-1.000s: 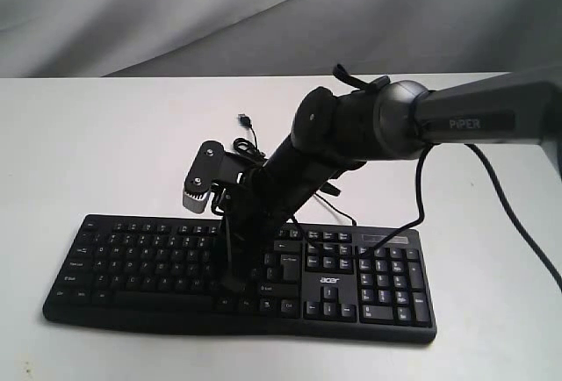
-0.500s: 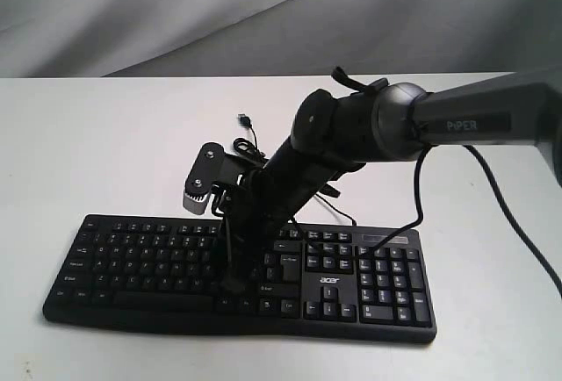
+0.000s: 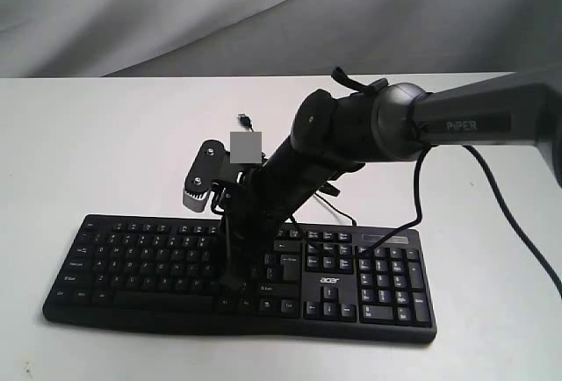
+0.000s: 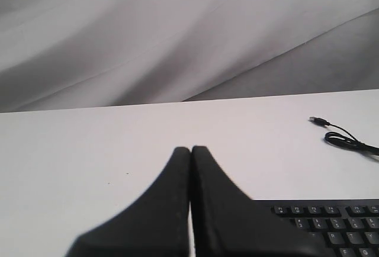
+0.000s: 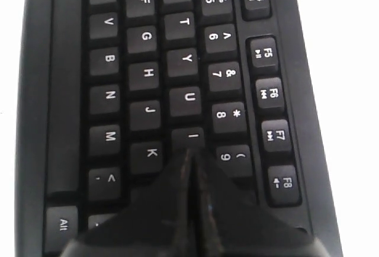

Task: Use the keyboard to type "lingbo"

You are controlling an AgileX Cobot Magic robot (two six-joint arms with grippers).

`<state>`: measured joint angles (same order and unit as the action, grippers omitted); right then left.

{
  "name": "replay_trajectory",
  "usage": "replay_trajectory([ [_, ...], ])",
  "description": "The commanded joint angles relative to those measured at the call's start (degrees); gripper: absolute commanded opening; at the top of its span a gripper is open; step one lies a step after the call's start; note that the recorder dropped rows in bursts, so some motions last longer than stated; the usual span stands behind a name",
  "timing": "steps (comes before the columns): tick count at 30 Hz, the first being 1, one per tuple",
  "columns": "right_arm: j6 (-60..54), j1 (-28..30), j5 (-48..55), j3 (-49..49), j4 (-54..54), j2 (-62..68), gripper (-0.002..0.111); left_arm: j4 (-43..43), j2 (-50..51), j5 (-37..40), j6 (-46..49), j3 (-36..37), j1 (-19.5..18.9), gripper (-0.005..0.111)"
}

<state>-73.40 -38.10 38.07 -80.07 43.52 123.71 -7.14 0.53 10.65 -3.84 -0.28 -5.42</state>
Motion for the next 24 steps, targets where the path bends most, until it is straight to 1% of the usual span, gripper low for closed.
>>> replay_trajectory([
  [1, -0.5, 0.1, -0.3, 0.3, 0.1, 0.0, 0.000, 0.0, 0.3, -0.3, -0.1, 0.3, 0.3, 0.001],
  [7, -0.5, 0.1, -0.3, 0.3, 0.1, -0.7, 0.000, 0.0, 0.3, -0.3, -0.1, 0.3, 0.3, 0.001],
  [12, 2.0, 0.0, 0.4, 0.3, -0.8, -5.8, 0.000, 0.0, 0.3, -0.3, -0.1, 0.3, 0.3, 0.001],
  [14, 3.7, 0.0, 0.4, 0.3, -3.2, -9.4, 0.000, 0.0, 0.3, -0.3, -0.1, 0.3, 0.3, 0.001],
  [20, 16.2, 0.2, -0.4, 0.3, -13.6, -23.0, 0.000, 0.0, 0.3, -0.3, -0.1, 0.3, 0.3, 0.001],
  [22, 20.2, 0.2, -1.0, 0.3, -15.5, -27.9, 0.000, 0.0, 0.3, -0.3, -0.1, 0.3, 0.3, 0.001],
  [24, 21.4, 0.2, -1.0, 0.3, -15.5, -32.6, 0.000, 0.0, 0.3, -0.3, -0.1, 0.3, 0.3, 0.001],
])
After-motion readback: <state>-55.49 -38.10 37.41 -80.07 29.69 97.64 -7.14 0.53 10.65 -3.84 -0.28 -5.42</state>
